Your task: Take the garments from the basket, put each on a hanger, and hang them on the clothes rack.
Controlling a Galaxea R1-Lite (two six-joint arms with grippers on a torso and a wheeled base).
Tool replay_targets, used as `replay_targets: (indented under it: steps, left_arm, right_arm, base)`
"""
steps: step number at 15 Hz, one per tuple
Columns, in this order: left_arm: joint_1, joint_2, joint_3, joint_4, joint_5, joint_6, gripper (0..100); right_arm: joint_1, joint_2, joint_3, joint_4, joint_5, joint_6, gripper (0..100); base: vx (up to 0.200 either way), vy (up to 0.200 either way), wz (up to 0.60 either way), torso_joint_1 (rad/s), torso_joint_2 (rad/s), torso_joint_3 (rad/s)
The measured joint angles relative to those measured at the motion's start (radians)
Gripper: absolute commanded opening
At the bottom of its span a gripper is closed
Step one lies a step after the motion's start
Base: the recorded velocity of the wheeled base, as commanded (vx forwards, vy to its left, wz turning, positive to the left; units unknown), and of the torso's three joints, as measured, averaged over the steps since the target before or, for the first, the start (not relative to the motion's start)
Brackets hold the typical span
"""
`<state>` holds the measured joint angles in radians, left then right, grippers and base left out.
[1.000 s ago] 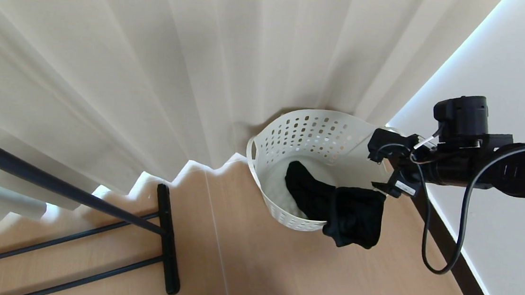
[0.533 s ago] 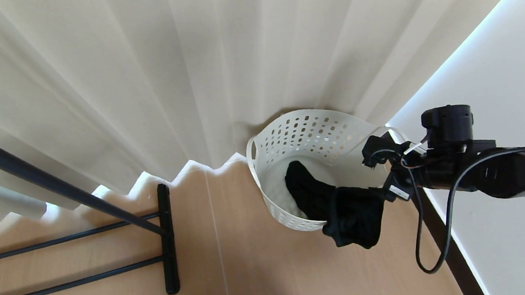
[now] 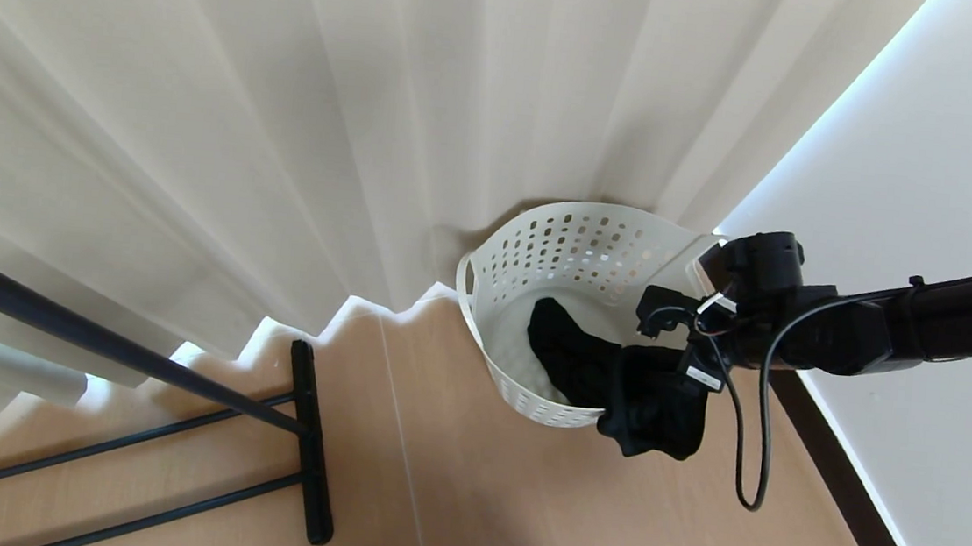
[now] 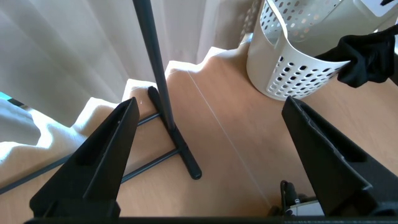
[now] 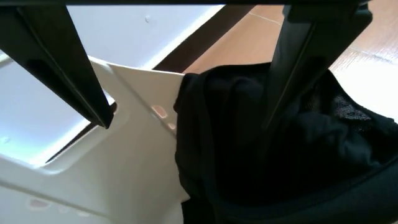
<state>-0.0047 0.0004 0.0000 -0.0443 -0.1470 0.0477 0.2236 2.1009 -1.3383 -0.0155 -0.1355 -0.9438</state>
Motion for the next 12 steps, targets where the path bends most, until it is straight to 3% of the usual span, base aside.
replay_targets:
  steps: [12]
  left_arm:
    - [0.000,0.000,0.000,0.000,0.000,0.000,100]
  right_arm:
    - [0.000,0.134,-0.153,0.006,-0.007,0.010,100]
  base:
    - [0.000,0.000,0.00,0.000,0.00,0.000]
